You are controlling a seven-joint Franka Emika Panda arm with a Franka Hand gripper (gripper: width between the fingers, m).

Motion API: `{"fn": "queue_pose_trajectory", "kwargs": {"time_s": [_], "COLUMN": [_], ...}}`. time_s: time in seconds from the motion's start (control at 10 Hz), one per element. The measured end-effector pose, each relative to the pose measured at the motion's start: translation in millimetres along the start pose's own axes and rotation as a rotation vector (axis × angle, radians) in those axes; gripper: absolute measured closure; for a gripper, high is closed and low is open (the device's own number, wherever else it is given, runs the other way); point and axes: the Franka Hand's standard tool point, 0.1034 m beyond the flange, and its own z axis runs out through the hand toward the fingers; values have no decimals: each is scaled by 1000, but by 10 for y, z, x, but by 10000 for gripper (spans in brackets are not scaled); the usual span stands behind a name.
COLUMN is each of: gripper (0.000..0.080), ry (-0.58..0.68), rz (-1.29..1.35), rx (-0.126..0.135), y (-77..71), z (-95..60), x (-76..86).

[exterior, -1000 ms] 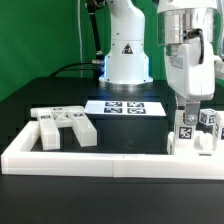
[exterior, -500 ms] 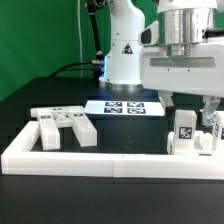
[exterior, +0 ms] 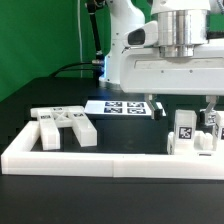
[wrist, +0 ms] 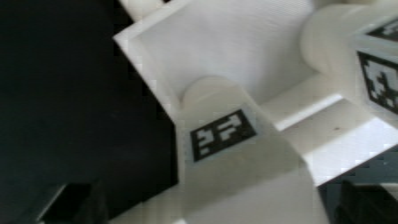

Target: Assemble chair

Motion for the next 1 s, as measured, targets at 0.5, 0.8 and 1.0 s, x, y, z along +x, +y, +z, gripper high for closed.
{"fn": "queue_pose_trajectory", "kwargs": {"time_s": [0.5,0.8,1.0], "gripper": [270,511,509], "ry": [4,4,5], "rz": [-263,-236,-197], "rx": [-33,-32,-32], "y": [-4,-3,-2], "z": [2,3,3], "x": [-6,-6,-7]}}
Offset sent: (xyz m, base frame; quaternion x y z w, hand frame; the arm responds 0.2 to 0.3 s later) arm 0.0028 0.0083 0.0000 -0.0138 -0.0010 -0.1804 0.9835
